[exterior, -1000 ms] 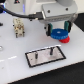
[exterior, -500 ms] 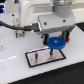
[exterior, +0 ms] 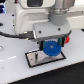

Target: Insert the blue gear onto the right peg, followed by the red gear

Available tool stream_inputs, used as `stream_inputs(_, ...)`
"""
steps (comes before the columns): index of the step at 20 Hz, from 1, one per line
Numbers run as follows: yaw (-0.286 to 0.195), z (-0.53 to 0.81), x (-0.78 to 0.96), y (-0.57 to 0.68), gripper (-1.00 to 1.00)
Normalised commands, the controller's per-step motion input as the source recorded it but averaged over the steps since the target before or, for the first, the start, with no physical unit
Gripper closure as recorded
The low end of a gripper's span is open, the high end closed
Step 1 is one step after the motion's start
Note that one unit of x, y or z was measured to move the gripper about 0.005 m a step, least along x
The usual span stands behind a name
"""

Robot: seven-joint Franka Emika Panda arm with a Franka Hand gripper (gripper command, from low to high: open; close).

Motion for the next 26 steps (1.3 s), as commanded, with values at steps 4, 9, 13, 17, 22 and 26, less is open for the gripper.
stream_inputs(4,0.000,0.23,-0.01,0.06,1.00)
stream_inputs(9,0.000,-0.03,0.07,0.00,1.00)
stream_inputs(13,0.000,-0.14,0.33,-0.06,1.00)
stream_inputs(17,0.000,-0.12,0.42,-0.10,1.00)
stream_inputs(22,0.000,0.11,0.25,0.05,1.00)
stream_inputs(26,0.000,0.40,0.08,0.17,1.00)
